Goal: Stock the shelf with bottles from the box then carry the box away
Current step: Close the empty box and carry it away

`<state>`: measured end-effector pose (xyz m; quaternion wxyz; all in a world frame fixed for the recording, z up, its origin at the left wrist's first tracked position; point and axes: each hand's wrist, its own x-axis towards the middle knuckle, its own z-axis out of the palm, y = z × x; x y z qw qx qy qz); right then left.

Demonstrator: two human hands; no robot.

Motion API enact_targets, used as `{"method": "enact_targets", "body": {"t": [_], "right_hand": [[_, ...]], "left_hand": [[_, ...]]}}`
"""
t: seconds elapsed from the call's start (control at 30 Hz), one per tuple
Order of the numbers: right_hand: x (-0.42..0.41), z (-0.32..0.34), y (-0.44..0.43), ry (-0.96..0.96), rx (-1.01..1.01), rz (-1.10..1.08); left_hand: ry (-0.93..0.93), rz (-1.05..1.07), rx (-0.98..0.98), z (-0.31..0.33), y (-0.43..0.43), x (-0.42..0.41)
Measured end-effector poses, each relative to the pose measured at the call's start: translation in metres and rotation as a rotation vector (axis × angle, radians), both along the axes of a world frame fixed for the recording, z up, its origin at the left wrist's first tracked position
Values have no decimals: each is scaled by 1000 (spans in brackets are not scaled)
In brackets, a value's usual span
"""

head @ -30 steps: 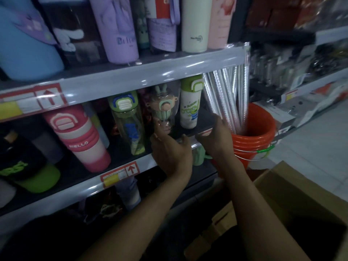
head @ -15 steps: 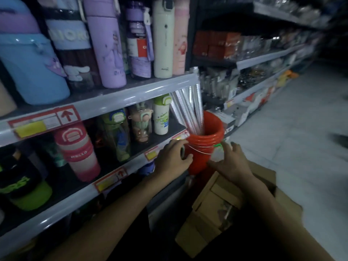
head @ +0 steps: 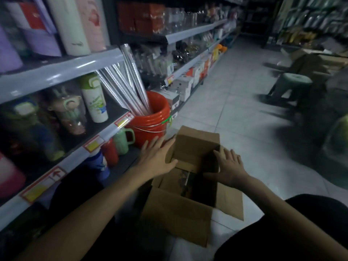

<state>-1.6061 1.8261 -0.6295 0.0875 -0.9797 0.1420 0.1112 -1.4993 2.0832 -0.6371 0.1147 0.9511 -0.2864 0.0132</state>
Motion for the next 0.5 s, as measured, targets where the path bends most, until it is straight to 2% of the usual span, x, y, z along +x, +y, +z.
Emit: {"method": "enact_targets", "body": {"t": [0.13,0.3,0.37,0.5], "right_hand": [[-18,-54,-18,99,135,-140],[-40,-135,-41,161,497,-443],[-55,-157,-40,208,622,-526],[-76,-189,-27,360,742,-562]], "left_hand": [[184,54,60,-48,-8,4],[383,178,8,-115,6,-4],[454,311,-62,-148,21,-8],[754,673,-225,-187,31,-17]]}}
